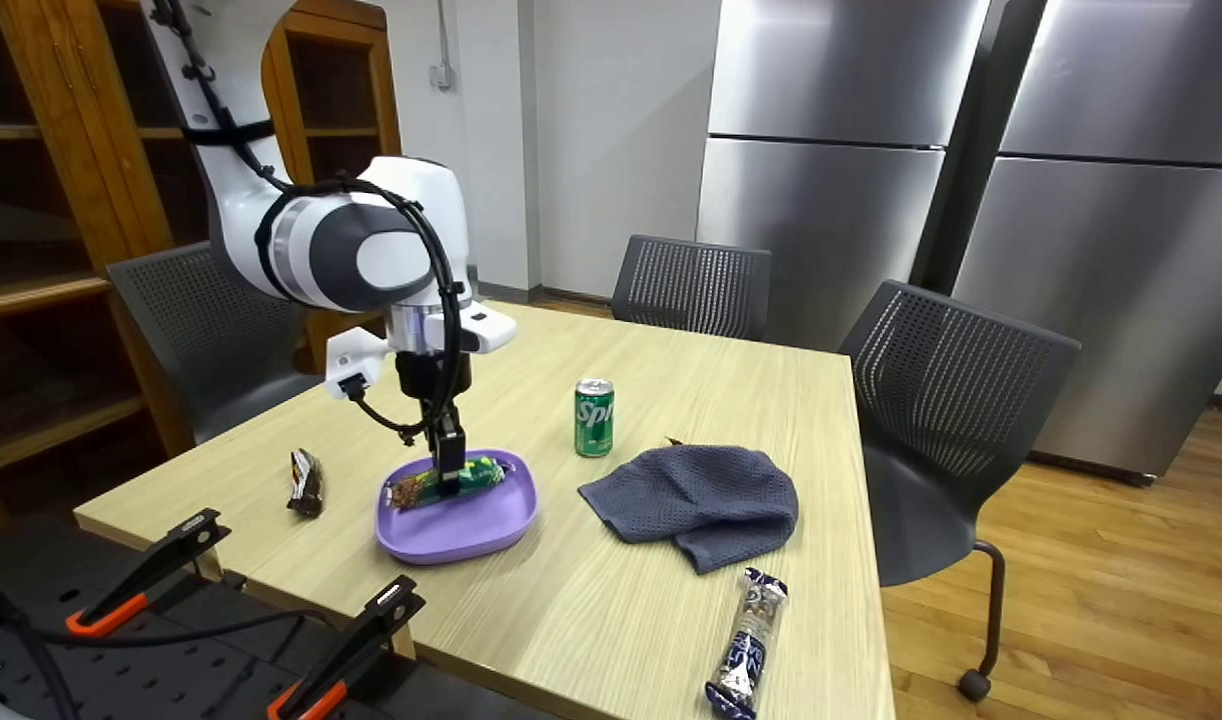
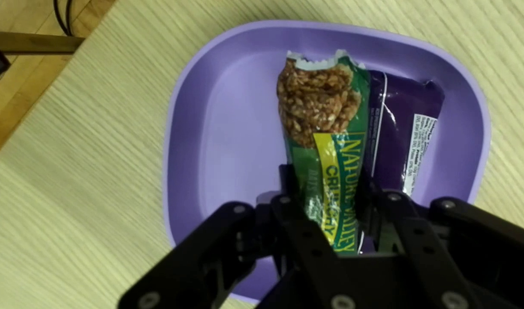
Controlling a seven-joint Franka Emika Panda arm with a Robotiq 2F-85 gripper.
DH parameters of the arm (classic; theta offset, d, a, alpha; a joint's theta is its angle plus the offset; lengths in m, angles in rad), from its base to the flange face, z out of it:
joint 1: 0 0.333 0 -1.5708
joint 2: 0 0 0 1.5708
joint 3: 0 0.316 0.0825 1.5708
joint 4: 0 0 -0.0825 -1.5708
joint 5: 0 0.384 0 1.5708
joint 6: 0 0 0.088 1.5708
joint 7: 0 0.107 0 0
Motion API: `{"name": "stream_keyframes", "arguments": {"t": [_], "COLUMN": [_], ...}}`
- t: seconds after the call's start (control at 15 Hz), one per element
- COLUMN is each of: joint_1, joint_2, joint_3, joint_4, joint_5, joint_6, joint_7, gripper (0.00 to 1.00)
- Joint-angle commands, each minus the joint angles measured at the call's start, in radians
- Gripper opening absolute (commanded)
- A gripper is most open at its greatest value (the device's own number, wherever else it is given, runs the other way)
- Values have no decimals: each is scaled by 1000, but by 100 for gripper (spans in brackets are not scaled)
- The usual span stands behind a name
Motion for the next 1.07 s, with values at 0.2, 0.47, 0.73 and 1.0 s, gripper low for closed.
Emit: {"name": "stream_keyframes", "arguments": {"t": [0.2,0.47,0.73,1.0], "joint_1": [16,16,12,10], "joint_2": [56,84,101,105], "joint_3": [5,9,11,10], "joint_4": [81,122,151,160], "joint_5": [-19,-19,-20,-21], "joint_6": [-45,-65,-84,-90], "joint_7": [57,58,58,57], "gripper": [10,10,10,60]}}
